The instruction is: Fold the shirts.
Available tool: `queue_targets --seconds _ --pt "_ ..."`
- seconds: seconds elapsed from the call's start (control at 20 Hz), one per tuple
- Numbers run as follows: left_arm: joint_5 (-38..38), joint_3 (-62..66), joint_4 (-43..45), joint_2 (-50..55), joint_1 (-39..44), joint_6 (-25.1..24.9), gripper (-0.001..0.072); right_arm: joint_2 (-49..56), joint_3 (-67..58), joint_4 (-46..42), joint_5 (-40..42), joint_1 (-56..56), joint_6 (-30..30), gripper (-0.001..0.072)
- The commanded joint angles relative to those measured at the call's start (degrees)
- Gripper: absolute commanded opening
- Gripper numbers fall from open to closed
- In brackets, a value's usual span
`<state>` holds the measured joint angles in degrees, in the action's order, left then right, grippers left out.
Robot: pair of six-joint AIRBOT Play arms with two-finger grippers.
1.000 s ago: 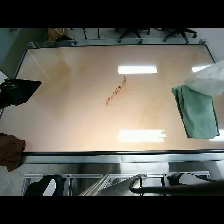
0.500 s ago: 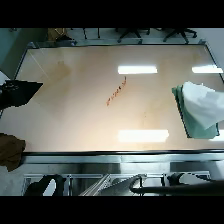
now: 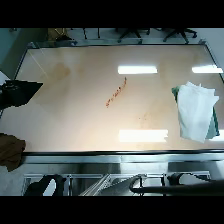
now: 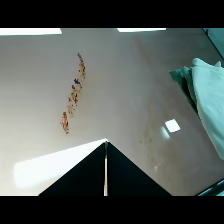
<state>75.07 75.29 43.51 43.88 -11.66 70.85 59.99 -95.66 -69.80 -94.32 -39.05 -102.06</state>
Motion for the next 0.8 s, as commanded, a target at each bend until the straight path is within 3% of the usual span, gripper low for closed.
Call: queue_targets --seconds 0.0,0.2,0.45,0.75 --pt "0.0 -0.2 0.5 1.0 0.0 -0.6 0.0013 0.0 0.1 4.1 6.0 9.4 0.0 0.0023" --pt "0.0 -7.4 0.3 2.0 0.2 -1.4 0.0013 -1.8 5.5 2.0 12.0 28.7 0.5 0.0022" --pt "-4.5 -25.0 0.4 -2.1 6.8 -3.9 0.0013 -6.8 25.3 -4.8 21.6 54.8 0.5 0.0022" --pt "-8.2 -36.0 0.5 -3.1 16.2 -3.9 0.0013 -9.3 40.5 -4.6 29.3 66.3 0.5 0.0022"
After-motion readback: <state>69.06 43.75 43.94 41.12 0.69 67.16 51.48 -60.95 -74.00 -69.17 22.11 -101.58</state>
